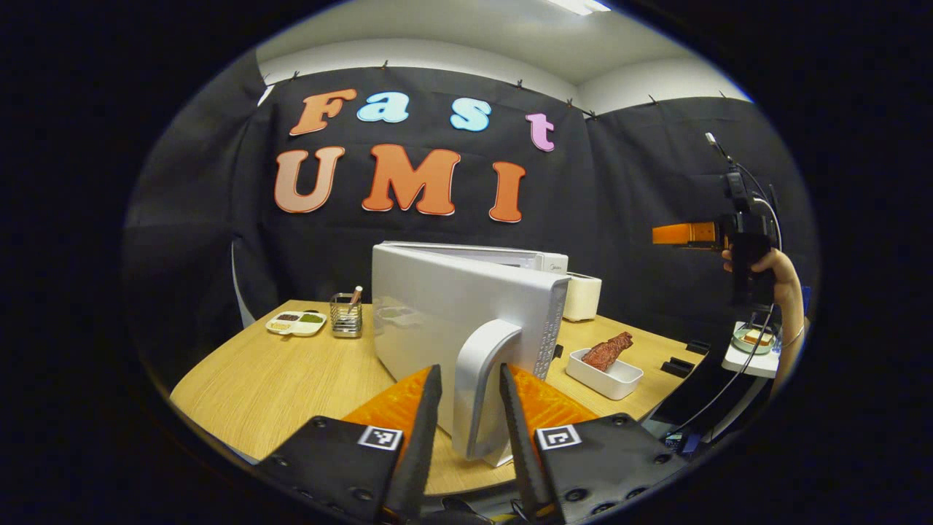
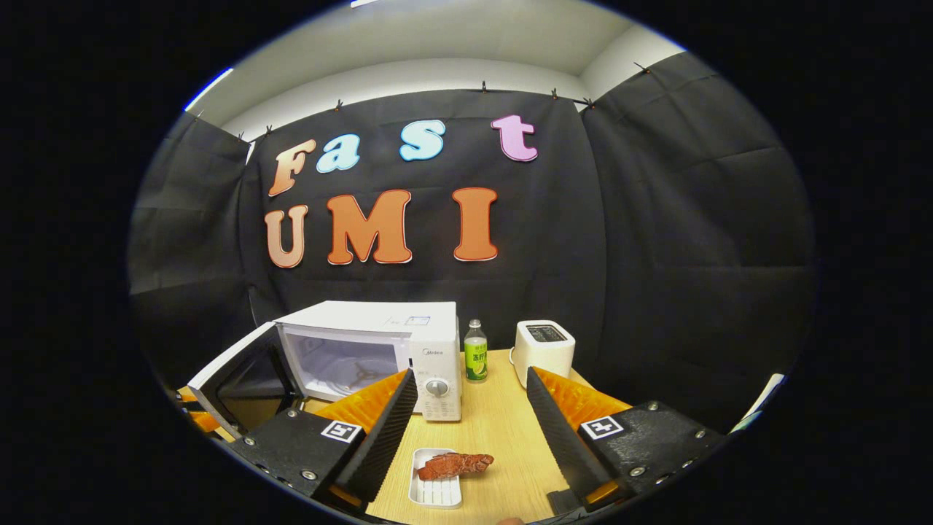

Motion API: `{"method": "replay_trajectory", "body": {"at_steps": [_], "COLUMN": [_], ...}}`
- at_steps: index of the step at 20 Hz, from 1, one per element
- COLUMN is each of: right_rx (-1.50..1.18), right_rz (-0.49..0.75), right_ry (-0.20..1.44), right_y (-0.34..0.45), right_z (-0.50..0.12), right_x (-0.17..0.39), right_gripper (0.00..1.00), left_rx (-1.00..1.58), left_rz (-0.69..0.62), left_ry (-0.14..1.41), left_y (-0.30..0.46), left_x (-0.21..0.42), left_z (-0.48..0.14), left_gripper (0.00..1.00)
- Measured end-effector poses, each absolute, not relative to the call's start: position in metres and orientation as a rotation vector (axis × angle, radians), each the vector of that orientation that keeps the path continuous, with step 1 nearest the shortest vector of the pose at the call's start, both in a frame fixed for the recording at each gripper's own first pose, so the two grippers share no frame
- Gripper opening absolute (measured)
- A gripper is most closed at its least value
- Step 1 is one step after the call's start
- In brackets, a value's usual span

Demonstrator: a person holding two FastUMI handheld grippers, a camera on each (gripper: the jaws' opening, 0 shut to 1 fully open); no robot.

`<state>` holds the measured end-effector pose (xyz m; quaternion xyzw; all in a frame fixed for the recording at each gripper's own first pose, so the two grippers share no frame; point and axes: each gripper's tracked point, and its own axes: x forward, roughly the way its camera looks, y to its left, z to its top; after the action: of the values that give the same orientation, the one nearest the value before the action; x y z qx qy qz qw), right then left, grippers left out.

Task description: Open the microwave oven with the left hand, put the food in, and close the microwave oven.

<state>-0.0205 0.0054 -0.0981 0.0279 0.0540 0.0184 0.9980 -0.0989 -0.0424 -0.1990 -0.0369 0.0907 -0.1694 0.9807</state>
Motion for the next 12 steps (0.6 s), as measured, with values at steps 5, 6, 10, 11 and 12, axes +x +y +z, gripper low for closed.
{"method": "replay_trajectory", "body": {"at_steps": [5,6,10,11,12], "right_rx": [0.129,0.159,0.302,0.353,0.404], "right_rz": [0.041,0.043,0.023,0.028,0.031], "right_ry": [0.124,0.132,0.170,0.177,0.183], "right_y": [0.014,0.016,0.012,0.012,0.012], "right_z": [-0.118,-0.123,-0.148,-0.152,-0.155], "right_x": [-0.022,-0.021,-0.014,-0.014,-0.013], "right_gripper": [0.94,0.99,0.94,0.94,0.95], "left_rx": [-0.058,-0.063,-0.076,-0.076,-0.076], "left_rz": [-0.204,-0.179,-0.116,-0.095,-0.079], "left_ry": [0.128,0.117,0.076,0.072,0.064], "left_y": [0.022,0.032,0.063,0.072,0.080], "left_x": [-0.121,-0.122,-0.111,-0.106,-0.102], "left_z": [-0.166,-0.159,-0.134,-0.131,-0.126], "left_gripper": [0.98,0.98,0.98,0.99,0.99]}}
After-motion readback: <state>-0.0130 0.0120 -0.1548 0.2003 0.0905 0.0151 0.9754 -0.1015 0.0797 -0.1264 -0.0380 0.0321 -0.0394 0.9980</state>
